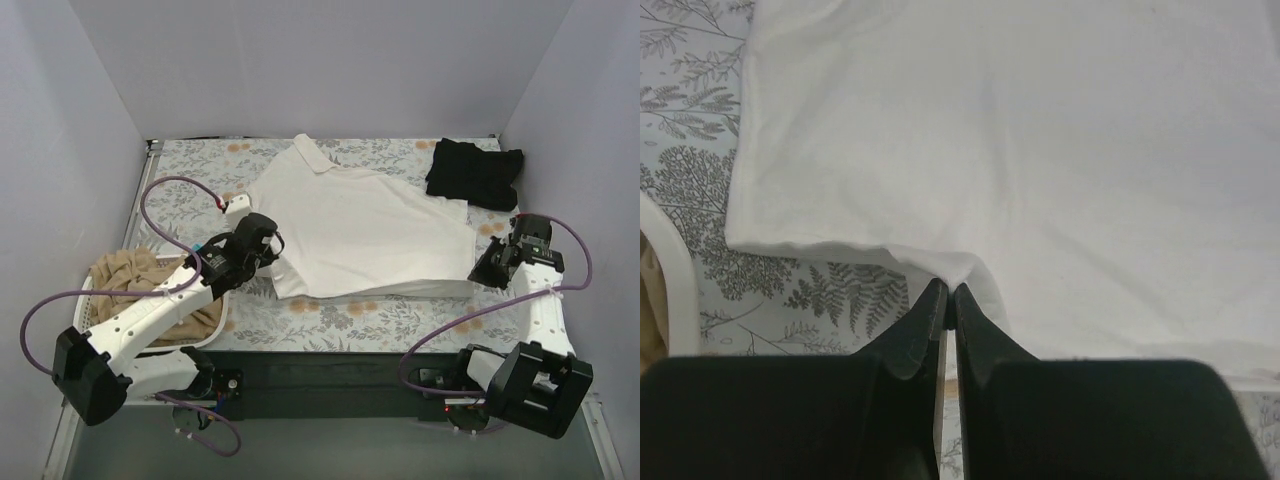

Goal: Fold and stack the t-shirts
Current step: Fold the tshirt

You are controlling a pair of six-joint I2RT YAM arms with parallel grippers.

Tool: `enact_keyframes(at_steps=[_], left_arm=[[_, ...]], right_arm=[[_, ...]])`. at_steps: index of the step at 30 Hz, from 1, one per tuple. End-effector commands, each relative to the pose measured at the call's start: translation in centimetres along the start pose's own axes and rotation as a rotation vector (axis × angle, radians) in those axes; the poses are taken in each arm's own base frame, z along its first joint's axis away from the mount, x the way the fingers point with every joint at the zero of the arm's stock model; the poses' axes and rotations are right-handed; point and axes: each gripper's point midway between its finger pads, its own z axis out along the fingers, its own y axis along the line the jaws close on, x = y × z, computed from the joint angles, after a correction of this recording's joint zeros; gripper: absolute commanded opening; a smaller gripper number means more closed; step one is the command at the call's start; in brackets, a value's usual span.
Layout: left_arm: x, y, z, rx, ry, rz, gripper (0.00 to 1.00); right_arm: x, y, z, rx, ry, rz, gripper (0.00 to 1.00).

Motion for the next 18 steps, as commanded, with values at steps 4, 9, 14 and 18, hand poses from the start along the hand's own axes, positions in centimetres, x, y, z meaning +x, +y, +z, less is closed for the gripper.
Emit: enact_keyframes(at_steps=[4, 9, 14, 18], left_arm=[[-4.9, -1.5, 1.9, 0.087, -0.087, 0.008, 0.0], [-4.6, -2.2, 4.6, 0.087, -0.031, 0.056, 0.0], [-5.9, -2.0, 6.6, 0.084, -0.01, 0.043, 0.0], [-6.7, -1.6, 7.8, 0.082, -0.001, 0.018, 0.0]], right_arm=[[-5.5, 1.7, 0.6, -0.042, -0.078, -0.029, 0.01], [-6.7, 1.9, 2.3, -0.039, -0.044, -0.011, 0.01], [-7.6, 1.8, 3.7, -0.031, -0.02, -0.01, 0.01], [-8.5, 1.8, 4.5, -0.025, -0.019, -0.007, 0.01]])
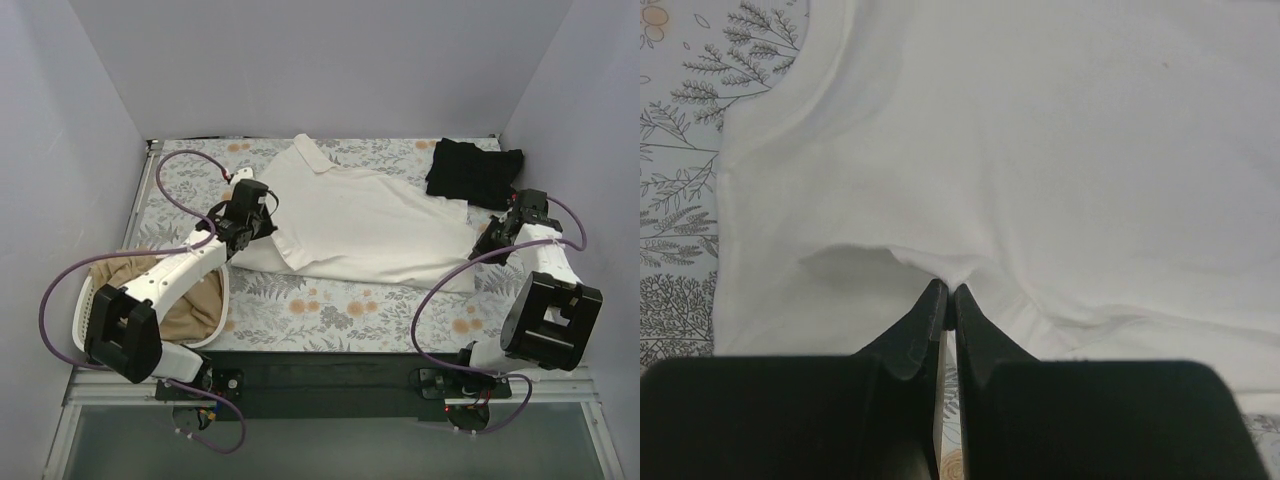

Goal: Fold and stack the t-shirts
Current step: Fold the tshirt

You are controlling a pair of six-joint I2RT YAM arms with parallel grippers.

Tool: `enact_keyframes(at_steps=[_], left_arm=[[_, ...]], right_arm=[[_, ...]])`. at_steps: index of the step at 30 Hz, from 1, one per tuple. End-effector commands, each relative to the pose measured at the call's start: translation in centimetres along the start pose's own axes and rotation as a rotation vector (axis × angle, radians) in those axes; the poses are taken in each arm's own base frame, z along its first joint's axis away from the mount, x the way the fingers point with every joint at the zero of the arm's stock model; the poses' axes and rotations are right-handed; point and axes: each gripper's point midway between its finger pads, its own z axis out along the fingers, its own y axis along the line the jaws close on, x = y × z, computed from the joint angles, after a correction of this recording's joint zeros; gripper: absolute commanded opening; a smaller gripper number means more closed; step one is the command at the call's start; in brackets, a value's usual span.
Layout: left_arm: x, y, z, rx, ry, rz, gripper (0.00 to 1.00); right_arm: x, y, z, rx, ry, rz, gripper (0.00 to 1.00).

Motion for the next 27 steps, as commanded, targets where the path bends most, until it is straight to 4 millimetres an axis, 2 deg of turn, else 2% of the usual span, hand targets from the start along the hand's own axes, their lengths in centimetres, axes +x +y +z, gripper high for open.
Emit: enact_keyframes(at_steps=[1, 15, 20, 27], left_arm=[[-2.8, -1.2, 0.1, 0.067, -0.042, -0.017, 0.0], [-5.8, -0.9, 1.7, 0.091, -0.053, -0.084, 0.0], [-6.2, -0.4, 2.9, 0.084, -0.042, -0.101, 0.0], [-6.4, 0.3, 4.5, 0.073, -0.026, -0.112, 0.0]], right_arm=[[-3.3, 1.0, -0.6, -0.023, -0.086, -0.018, 0.01], [-5.3, 1.0, 1.7, 0.024, -0.061, -0.023, 0.01], [-5.6, 1.7, 2.0, 0.033, -0.063, -0.05, 0.01], [-5.8, 1.7, 2.8, 0.058, -0.052, -0.061, 0.01]])
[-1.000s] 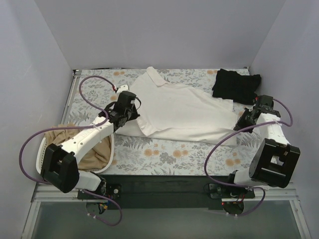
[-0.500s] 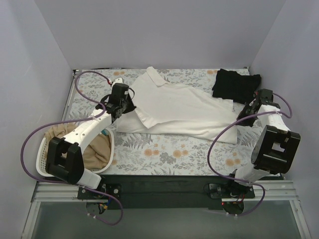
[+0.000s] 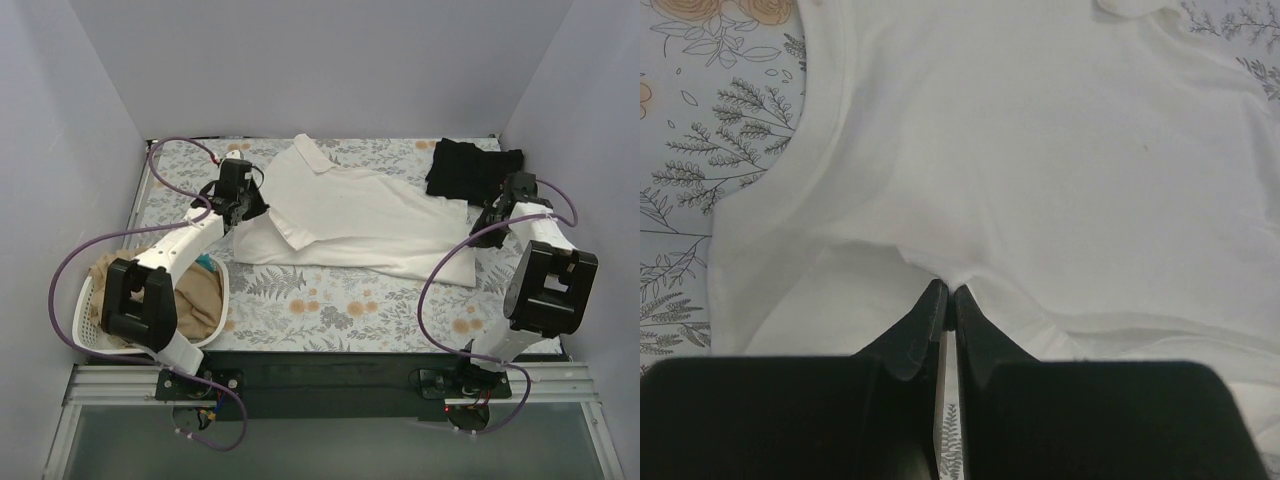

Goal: Fold and stack the t-shirts
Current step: Fold the tshirt

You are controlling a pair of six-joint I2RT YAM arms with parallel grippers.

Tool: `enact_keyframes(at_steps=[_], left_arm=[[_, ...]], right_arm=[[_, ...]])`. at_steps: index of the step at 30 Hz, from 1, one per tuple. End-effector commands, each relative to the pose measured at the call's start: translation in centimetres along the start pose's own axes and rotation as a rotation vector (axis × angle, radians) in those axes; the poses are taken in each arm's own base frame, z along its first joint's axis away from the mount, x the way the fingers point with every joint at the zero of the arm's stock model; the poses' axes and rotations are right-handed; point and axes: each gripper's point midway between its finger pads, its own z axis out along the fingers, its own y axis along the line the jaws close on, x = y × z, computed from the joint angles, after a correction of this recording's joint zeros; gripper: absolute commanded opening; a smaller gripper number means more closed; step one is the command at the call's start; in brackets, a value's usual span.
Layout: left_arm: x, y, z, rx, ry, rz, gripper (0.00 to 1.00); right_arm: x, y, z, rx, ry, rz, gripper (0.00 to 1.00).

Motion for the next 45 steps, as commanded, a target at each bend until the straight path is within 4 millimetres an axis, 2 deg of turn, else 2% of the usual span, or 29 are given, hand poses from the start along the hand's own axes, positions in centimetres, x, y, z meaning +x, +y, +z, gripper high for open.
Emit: enact_keyframes(at_steps=[1, 9, 10, 12, 13, 14, 15, 17, 18, 20, 21, 23, 24, 25, 26, 27, 28, 29, 30, 32, 34, 38, 45], left_arm=[[-2.4, -0.9, 0.1, 0.043, -0.047, -0.001, 0.0], [-2.2, -0.9, 3.0, 0.033, -0.003, 0.004, 0.0], [-2.4, -1.0, 3.3, 0.034, -0.002, 0.001, 0.0], [-3.9, -1.8, 3.7, 0.048, -0.026, 0.002, 0.0], [-4.8, -2.4, 4.0, 0.05, -0.028, 0.0, 0.07], [-4.9, -2.5, 4.4, 0.047, -0.023, 0.0, 0.2], [-5.3, -2.7, 4.4, 0.049, -0.027, 0.0, 0.4], [-5.8, -2.9, 4.1, 0.051, -0.04, -0.004, 0.76], [-5.8, -2.9, 3.9, 0.051, -0.04, -0.004, 0.79], [-5.7, -2.6, 3.1, 0.049, -0.047, 0.0, 0.8], [-4.3, -1.6, 3.1, 0.029, -0.022, 0.006, 0.8], [-3.5, -0.9, 2.1, 0.025, -0.021, 0.013, 0.81], [-1.6, 0.4, 2.2, 0.001, 0.012, 0.02, 0.8], [-0.8, 1.0, 2.0, -0.007, 0.016, 0.022, 0.8], [-0.3, 1.5, 1.6, -0.015, 0.017, 0.021, 0.8], [-0.3, 1.7, 0.8, -0.01, 0.004, 0.019, 0.79], [1.3, 2.7, 0.6, -0.023, 0.026, 0.019, 0.79], [1.9, 2.8, 0.3, -0.022, 0.028, 0.022, 0.79], [2.1, 2.8, -0.5, -0.012, 0.018, 0.024, 0.79], [3.8, 3.3, -0.8, -0.015, 0.042, 0.03, 0.78], [4.4, 3.1, -1.1, -0.01, 0.044, 0.039, 0.77], [6.0, 3.6, -0.8, -0.029, 0.073, 0.056, 0.77], [6.3, 3.8, -0.8, -0.035, 0.076, 0.059, 0.77]], right_arm=[[-1.9, 0.3, -0.1, 0.016, -0.051, -0.014, 0.01], [-2.1, 0.5, 1.1, 0.047, -0.038, -0.039, 0.01], [-2.4, 0.7, 1.0, 0.043, -0.048, -0.042, 0.01], [-3.4, 1.2, 0.6, 0.027, -0.081, -0.046, 0.01], [-4.1, 1.9, 0.1, -0.001, -0.1, -0.064, 0.06], [-4.6, 2.1, -0.1, -0.005, -0.112, -0.076, 0.13], [-4.8, 2.6, -0.4, -0.028, -0.115, -0.083, 0.41], [-5.0, 2.7, -0.9, -0.032, -0.132, -0.094, 0.57], [-5.1, 2.7, -1.6, -0.028, -0.152, -0.104, 0.77], [-4.4, 1.8, -2.2, 0.011, -0.166, -0.102, 0.86], [-3.9, 1.3, -2.3, 0.024, -0.165, -0.095, 0.87], [-2.9, 0.7, -2.6, 0.031, -0.162, -0.084, 0.88], [-1.5, -0.5, -2.7, 0.064, -0.154, -0.063, 0.88], [-1.0, -0.9, -2.8, 0.071, -0.154, -0.053, 0.88], [-0.4, -1.2, -3.1, 0.072, -0.158, -0.042, 0.88], [1.1, -2.1, -2.7, 0.081, -0.129, -0.023, 0.88], [1.9, -2.5, -2.6, 0.077, -0.115, -0.006, 0.88], [2.4, -2.2, -2.9, 0.038, -0.113, 0.005, 0.88], [3.4, -3.1, -2.6, 0.043, -0.092, 0.027, 0.87], [3.9, -3.7, -2.9, 0.042, -0.099, 0.047, 0.86], [4.6, -4.5, -2.9, 0.041, -0.09, 0.071, 0.85], [5.6, -4.8, -2.8, 0.0, -0.066, 0.111, 0.8], [6.3, -4.9, -1.8, -0.011, -0.023, 0.116, 0.68]])
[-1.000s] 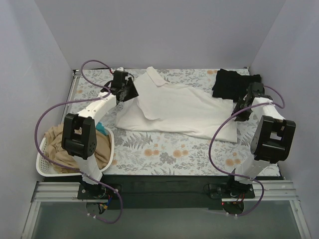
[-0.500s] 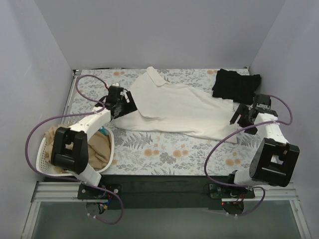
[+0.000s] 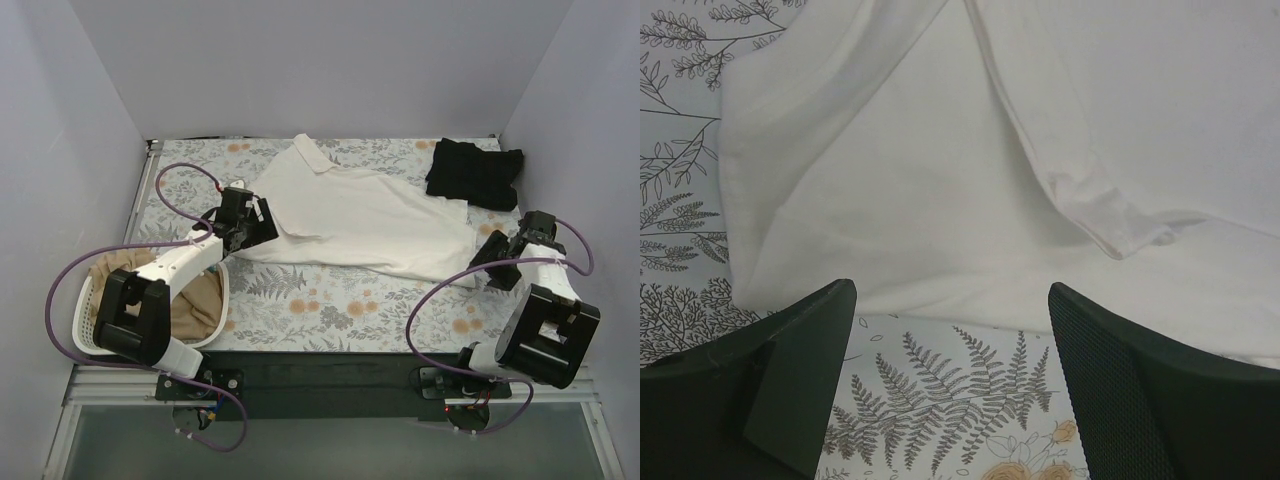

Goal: Fold and stack the t-shirts
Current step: Fold the tshirt

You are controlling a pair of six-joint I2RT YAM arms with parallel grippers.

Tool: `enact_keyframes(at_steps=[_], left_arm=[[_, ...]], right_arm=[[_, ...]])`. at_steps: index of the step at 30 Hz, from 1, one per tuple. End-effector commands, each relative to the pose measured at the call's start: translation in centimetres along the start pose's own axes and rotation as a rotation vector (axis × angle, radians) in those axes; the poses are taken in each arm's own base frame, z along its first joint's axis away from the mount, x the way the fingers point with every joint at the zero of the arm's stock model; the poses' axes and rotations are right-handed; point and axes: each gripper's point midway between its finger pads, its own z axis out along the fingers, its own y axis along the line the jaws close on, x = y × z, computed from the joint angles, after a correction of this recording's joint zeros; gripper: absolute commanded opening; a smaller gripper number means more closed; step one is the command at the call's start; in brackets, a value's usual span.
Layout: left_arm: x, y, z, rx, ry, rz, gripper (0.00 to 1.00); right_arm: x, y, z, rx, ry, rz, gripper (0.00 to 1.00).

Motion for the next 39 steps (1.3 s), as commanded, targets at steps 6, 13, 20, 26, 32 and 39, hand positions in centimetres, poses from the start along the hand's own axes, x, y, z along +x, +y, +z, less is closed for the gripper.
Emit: enact_keyframes(at_steps=[6, 13, 20, 26, 32, 39], left_arm=[[-0.8, 0.3, -0.6, -0.011, -0.046, 0.0, 0.77], [-1.1, -0.1, -0.5, -0.001, -0.047, -0.003, 0.77], [-0.8, -0.2, -0.1, 0.004, -0.038, -0.009, 0.77], [-0.5, 0.4, 0.5, -0.025, -0.033, -0.011, 0.77], [0.5, 0.1, 0.9, -0.048, -0.029, 0.021, 0.75], [1.5, 0.3, 1.4, -0.085, -0.018, 0.048, 0.75]], right_arm=[[0.3, 0.5, 1.5, -0.043, 0.028, 0.009, 0.62], [0.8, -0.7, 2.5, 0.008, 0.034, 0.006, 0.57], [2.0, -1.4, 3.9, 0.018, 0.067, 0.014, 0.54], [1.9, -1.6, 4.8, 0.027, 0.066, 0.019, 0.4], [0.4, -1.4, 4.8, 0.032, 0.049, 0.01, 0.01], [-0.8, -0.7, 4.3, 0.009, 0.028, 0.007, 0.01]])
